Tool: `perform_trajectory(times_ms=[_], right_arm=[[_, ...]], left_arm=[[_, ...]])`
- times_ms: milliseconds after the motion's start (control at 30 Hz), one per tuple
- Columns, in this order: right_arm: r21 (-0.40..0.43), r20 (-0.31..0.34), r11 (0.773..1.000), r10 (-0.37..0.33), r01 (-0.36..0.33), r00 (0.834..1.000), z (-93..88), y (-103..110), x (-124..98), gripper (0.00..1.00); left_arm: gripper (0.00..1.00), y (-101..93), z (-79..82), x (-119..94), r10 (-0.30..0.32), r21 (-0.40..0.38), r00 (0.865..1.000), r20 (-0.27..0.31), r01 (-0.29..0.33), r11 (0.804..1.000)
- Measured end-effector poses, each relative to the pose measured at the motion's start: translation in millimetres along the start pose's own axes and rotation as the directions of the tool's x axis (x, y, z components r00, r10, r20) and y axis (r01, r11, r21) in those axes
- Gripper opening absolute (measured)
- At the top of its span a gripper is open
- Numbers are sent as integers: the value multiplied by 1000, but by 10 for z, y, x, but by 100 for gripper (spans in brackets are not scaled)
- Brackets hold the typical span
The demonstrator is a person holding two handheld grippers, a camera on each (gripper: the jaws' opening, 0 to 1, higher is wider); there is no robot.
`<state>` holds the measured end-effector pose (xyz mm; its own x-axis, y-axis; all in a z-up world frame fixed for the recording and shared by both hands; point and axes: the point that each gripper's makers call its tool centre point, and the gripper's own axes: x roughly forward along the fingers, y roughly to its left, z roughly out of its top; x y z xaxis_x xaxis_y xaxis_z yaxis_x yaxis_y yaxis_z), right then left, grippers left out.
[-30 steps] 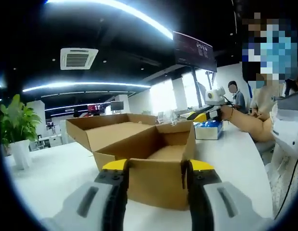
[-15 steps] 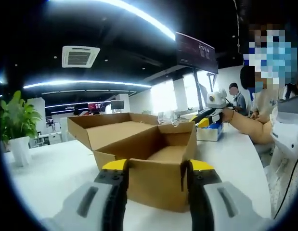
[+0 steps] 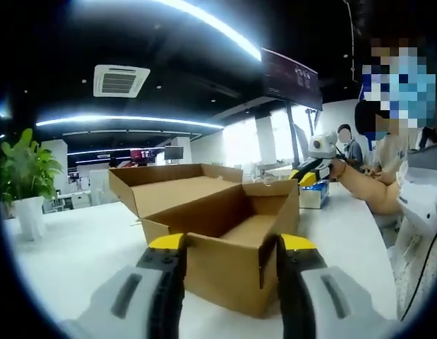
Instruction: Operate the shoe box by opening the lid, removing the specified soft item, and placing it in the target area until the item is outside and the box remains undamaged.
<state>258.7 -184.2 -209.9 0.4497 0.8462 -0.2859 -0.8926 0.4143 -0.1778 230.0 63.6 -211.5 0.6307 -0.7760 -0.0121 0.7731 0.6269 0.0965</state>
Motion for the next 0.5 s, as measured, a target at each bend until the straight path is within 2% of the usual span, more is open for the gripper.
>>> perform_trajectory(times_ms=[367,500], right_arm=[[-54,-7,995,89,-90,996,29,187,-54,17],[-62,-9,993,98,-98,995,33,202,-58,17]], left_arm=[[57,66,-2,-21,9,2,1000,2,-9,1000],[57,64,-3,-20,7,1,1000,3,-7,1000]])
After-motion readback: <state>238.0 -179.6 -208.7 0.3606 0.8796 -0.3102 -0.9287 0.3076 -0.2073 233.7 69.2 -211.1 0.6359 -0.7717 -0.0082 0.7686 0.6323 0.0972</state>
